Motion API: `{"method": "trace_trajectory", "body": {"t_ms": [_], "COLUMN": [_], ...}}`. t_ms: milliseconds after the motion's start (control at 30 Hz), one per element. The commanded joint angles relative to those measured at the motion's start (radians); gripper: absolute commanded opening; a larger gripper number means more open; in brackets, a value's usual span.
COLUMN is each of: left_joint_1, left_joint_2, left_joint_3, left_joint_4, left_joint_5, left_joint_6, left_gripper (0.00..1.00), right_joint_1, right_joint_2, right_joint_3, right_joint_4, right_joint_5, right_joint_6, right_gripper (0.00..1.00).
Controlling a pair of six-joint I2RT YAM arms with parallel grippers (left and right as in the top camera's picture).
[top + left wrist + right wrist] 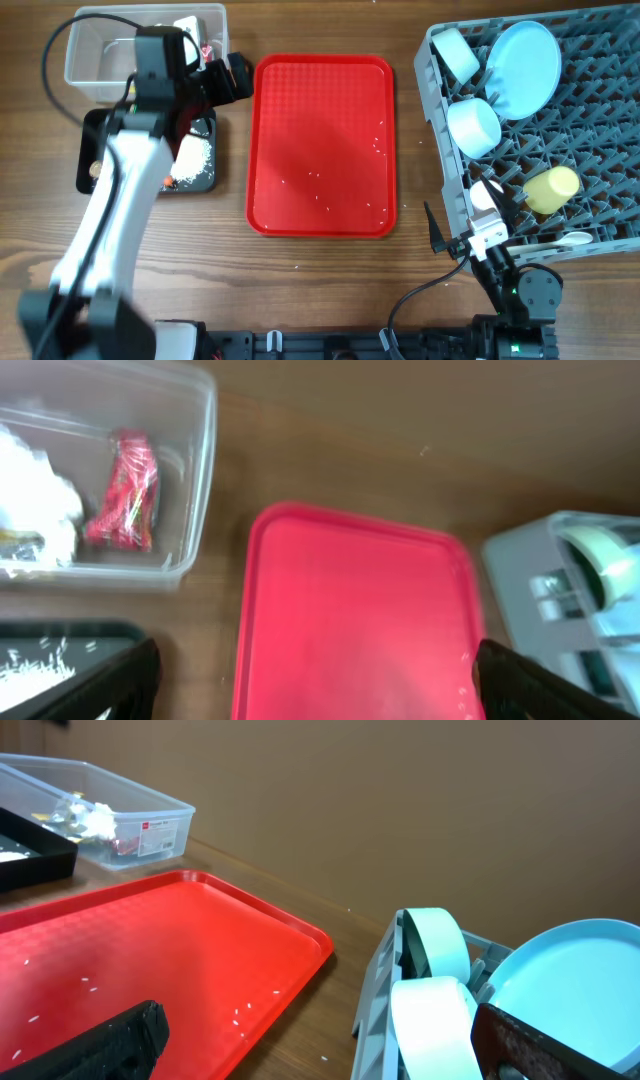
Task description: Sort waste into correct bins and load items into the dishwasher rack
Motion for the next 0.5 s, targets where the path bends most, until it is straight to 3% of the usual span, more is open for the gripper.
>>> {"method": "trace_trajectory", "body": {"t_ms": [0, 467], "left_joint_1": [0.018, 0.132], "left_joint_2": [-0.192, -0.954], "left_joint_3": [-0.175, -0.916], "left_joint_4": [0.068, 0.349], "left_joint_5": [-0.043, -0.029], "left_joint_6": [0.045, 0.043], "left_gripper": [1.00, 1.00], "right_joint_1": [0.005, 0.005], "right_joint_2": [-0.015, -0.014], "right_joint_3": [-0.001, -0.001], "right_joint_4": [0.006, 0.006], "right_joint_5": [0.014, 0.014], "right_joint_6": [-0.018, -0.019], "right_gripper": [1.00, 1.00]}}
